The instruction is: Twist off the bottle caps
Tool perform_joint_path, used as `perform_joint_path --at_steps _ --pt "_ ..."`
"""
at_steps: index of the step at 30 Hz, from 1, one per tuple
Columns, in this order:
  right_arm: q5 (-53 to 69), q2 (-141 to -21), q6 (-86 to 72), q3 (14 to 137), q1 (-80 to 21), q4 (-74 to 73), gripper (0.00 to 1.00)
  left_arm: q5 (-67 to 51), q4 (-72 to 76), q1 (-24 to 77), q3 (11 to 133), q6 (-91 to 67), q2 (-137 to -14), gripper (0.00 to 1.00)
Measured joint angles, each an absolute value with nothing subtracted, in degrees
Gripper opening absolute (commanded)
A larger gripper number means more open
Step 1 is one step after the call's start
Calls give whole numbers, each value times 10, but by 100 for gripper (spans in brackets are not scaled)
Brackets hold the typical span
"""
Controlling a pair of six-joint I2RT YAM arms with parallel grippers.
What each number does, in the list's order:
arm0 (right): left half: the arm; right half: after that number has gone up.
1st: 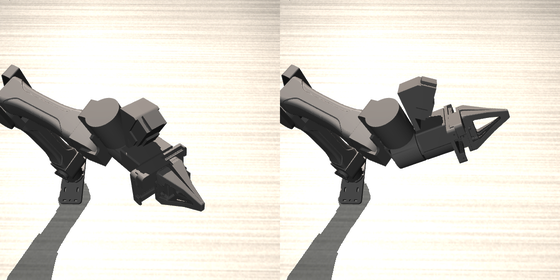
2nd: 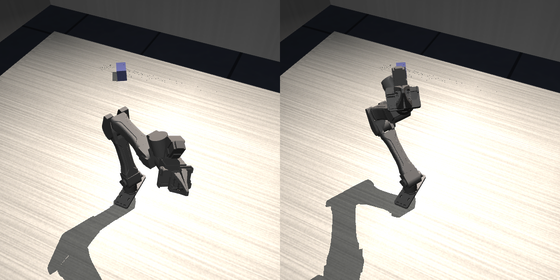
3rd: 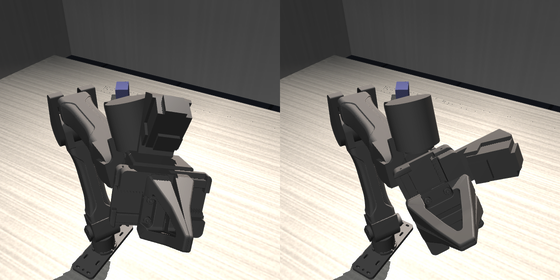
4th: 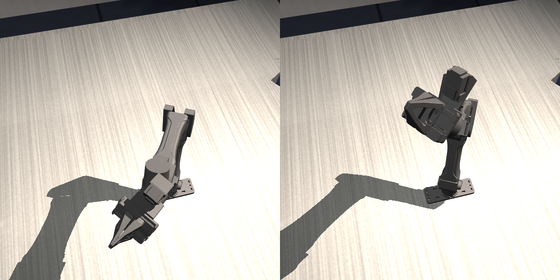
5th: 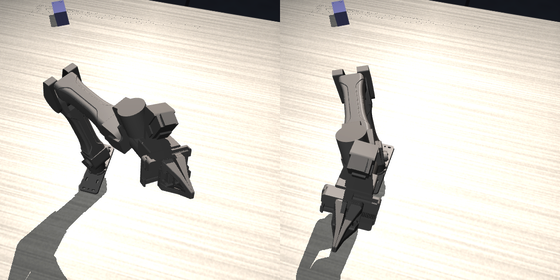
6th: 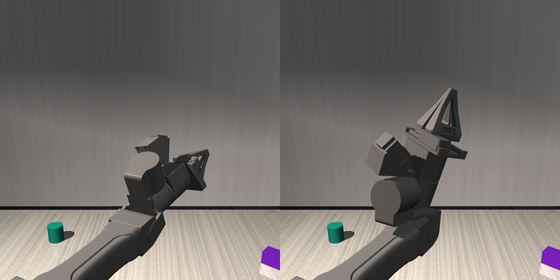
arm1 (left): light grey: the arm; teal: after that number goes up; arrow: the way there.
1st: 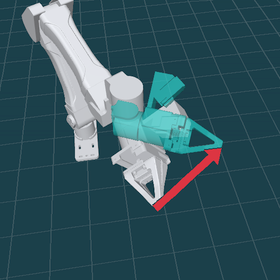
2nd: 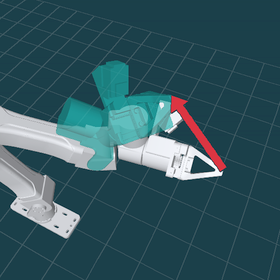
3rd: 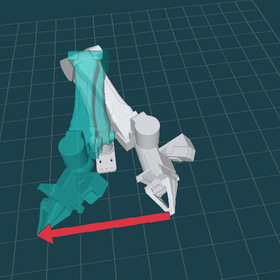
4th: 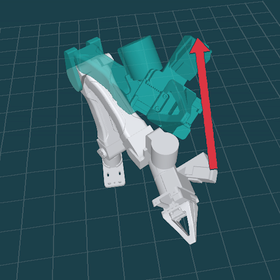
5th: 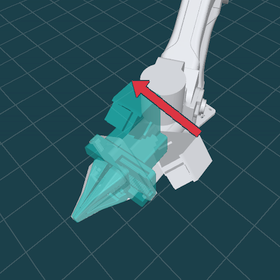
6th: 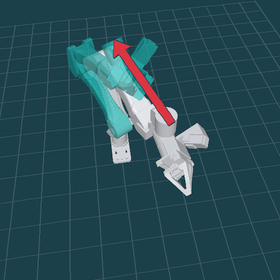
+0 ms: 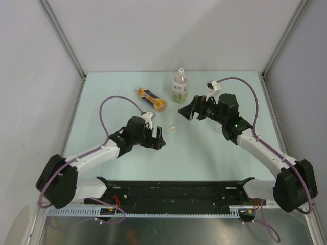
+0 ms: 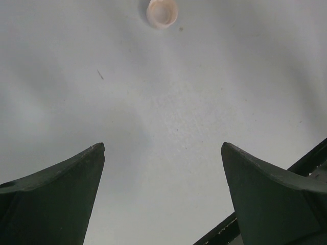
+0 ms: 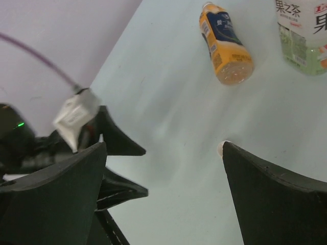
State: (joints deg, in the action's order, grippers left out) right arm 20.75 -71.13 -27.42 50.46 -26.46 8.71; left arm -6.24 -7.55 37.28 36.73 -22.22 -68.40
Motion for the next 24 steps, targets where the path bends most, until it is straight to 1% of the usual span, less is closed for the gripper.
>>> perform_joint_path --at_steps 4,8,12,17,24 --pt "225 -705 -258 505 -265 74 99 -94 -70 351 376 -235 -749 100" --pt "227 -705 -248 505 -265 70 99 -99 -67 343 376 -242 -759 100" --pt "212 -705 -241 505 -265 81 99 -93 -66 343 376 -242 -731 100" --pt "158 -717 -232 508 -265 119 99 -81 -61 341 371 -239 -658 100" --pt "57 -811 -219 574 -267 153 96 -83 -51 340 361 -229 -616 100"
